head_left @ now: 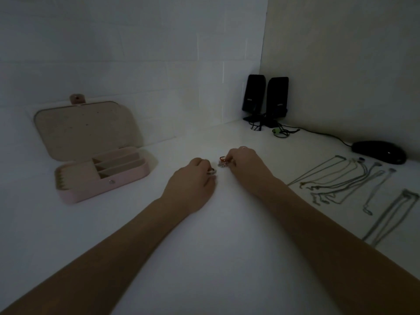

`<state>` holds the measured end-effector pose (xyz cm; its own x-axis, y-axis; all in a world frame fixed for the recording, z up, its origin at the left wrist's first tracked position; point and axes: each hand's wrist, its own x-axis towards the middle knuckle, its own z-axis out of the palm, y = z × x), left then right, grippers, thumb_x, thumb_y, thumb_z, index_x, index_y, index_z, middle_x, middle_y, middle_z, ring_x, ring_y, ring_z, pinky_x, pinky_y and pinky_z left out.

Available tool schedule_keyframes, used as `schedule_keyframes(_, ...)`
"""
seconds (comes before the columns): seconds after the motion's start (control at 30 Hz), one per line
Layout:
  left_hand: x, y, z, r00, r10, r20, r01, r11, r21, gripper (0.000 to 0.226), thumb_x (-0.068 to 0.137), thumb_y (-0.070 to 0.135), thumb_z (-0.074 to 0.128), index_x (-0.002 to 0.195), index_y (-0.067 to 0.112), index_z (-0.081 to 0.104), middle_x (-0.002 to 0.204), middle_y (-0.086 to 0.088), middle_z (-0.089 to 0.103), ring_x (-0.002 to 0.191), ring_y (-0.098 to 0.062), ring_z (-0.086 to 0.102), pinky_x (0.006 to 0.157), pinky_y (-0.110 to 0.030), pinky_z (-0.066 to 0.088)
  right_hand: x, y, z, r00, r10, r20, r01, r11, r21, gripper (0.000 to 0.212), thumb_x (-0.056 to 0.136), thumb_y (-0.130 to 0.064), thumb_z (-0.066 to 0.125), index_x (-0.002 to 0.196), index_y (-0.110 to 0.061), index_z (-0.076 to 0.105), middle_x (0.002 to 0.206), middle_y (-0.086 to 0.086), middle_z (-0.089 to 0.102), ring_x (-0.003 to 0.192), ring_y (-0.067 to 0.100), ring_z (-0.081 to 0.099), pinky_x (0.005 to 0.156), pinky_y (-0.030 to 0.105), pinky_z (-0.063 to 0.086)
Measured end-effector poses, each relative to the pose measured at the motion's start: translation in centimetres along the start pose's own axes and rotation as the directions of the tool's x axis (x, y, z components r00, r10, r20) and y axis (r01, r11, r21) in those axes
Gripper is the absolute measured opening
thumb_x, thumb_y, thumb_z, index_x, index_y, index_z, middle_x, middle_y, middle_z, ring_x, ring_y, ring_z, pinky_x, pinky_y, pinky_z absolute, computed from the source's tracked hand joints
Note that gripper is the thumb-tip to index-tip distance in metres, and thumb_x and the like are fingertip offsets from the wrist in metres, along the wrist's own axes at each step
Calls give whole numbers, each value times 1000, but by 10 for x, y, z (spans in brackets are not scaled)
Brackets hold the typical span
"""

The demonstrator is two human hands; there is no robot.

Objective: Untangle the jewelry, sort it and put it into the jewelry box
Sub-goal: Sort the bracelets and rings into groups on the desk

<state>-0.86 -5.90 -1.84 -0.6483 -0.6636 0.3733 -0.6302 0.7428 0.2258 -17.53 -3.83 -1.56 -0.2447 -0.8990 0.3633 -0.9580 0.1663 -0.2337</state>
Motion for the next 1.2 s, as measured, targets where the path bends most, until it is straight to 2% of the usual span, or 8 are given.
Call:
schedule_keyframes(0.13, -2, 1, -1, 1000, -20, -3, 20, 999, -29, 29, 95, 29, 44, 112, 7, 53, 117, -10, 52, 101, -29, 55, 84, -37, 44, -5, -1, 3, 998, -22, -60, 20, 999, -28, 17, 94, -5, 46, 108, -1, 53, 107, 16, 56, 100, 30, 51, 81, 35, 42)
schedule_keyframes(0.23, 0, 3, -4, 993, -108, -43, 98, 979, -181, 32, 95, 28, 49, 120, 10, 53, 125, -9, 54, 111, -27, 53, 89, -28, 40, -10, -7, -10, 992, 7, -127, 34, 946, 322, 11, 91, -11, 56, 96, -1, 57, 89, 9, 58, 84, 16, 53, 69, 24, 38)
schedule_keyframes(0.37, 6, 3, -10, 974, -214, -73, 140, 824, -549, 41, 89, 27, 61, 128, 17, 54, 129, 0, 57, 118, -14, 52, 89, -14, 32, -19, -25, -33, 994, 53, -99, 35, 689, 724, 10, 83, -13, 70, 79, -10, 61, 72, 9, 62, 56, 2, 53, 51, 9, 39)
schedule_keyframes(0.47, 4, 6, -12, 980, -195, -29, 112, 675, -729, 6, 90, 21, 60, 90, 21, 66, 81, 7, 67, 75, -5, 60, 70, -19, 42, -24, -34, -38, 998, 57, -1, -28, 504, 863, 15, 82, -15, 72, 73, -11, 60, 75, 14, 63, 62, 13, 53, 54, 16, 41)
schedule_keyframes(0.57, 4, 6, -14, 964, -249, -98, 79, 615, -785, 17, 90, 13, 59, 74, 15, 64, 54, 10, 59, 49, -1, 51, 53, -15, 38, -26, -38, -45, 972, 86, 220, -234, 220, 947, 20, 87, -25, 66, 74, -16, 55, 77, 3, 63, 70, 13, 55, 65, 23, 42)
schedule_keyframes(0.67, 4, 8, -19, 946, -323, -3, 107, 322, -941, 16, 93, 4, 53, 81, 3, 63, 59, 3, 67, 52, -7, 63, 52, -16, 49, -25, -35, -50, 929, 101, 355, -353, -38, 935, 21, 93, -29, 57, 80, -13, 55, 75, 0, 64, 70, 11, 63, 69, 24, 50)
schedule_keyframes(1.0, 0, 14, -23, 949, -254, 186, 220, 112, -969, 20, 97, 6, 44, 87, 4, 61, 71, -4, 70, 63, -16, 69, 62, -32, 58, -21, -38, -54, 890, 258, 377, -297, -298, 907, 28, 101, -26, 42, 85, -5, 53, 59, 3, 66, 57, 14, 67, 55, 24, 56)
schedule_keyframes(1.2, 6, 10, -24, 890, -436, 130, 187, 89, -978, 29, 100, 11, 39, 76, 8, 54, 81, -8, 67, 75, -20, 66, 64, -29, 51, -25, -33, -62, 900, 252, 355, -324, -155, 933, 20, 100, -27, 45, 91, -10, 50, 71, 0, 72, 47, 10, 61, 44, 19, 49)
